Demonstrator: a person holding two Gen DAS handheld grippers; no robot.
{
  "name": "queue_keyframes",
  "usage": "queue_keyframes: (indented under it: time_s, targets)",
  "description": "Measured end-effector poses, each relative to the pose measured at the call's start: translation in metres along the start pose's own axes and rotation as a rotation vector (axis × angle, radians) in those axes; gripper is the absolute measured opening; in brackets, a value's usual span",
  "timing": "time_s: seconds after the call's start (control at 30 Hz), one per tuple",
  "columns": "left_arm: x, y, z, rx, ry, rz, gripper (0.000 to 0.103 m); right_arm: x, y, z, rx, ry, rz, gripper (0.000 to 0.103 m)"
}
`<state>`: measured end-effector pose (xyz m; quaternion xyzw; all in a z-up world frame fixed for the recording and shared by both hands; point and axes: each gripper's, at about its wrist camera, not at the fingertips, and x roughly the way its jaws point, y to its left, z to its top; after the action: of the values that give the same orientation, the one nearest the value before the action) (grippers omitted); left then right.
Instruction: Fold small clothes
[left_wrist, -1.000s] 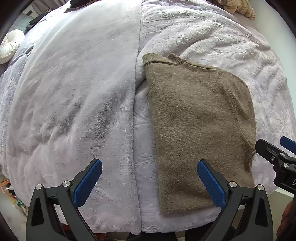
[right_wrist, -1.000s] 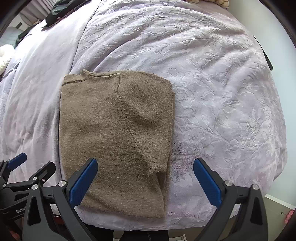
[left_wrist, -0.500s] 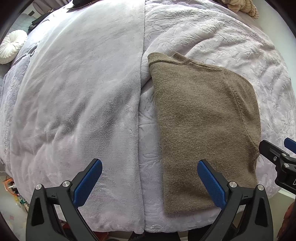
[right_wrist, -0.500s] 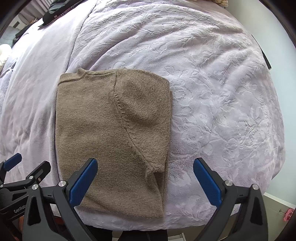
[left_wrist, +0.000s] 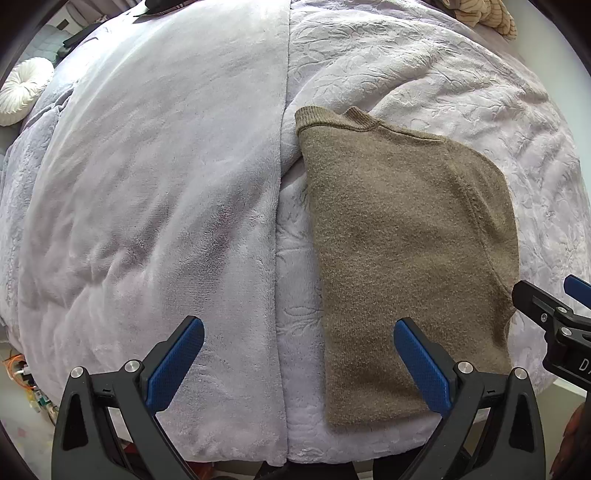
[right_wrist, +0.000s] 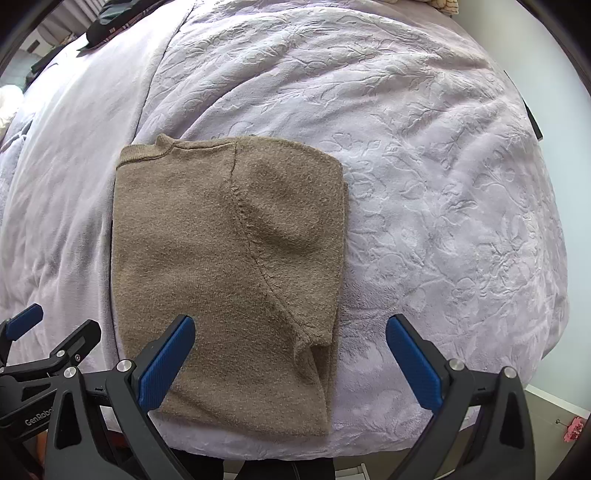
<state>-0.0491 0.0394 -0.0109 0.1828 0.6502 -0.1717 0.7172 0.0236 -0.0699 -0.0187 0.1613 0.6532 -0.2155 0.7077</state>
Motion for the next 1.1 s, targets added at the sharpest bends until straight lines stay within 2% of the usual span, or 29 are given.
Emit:
queue_keyframes:
  time_s: [1.1]
  targets:
    - [0.0004,-0.0008,-0.0016,0.014,0.000,0.020,0.103,-0.0024,0.0014,0.0005,-0.007,-0.001,-0.008,0.103]
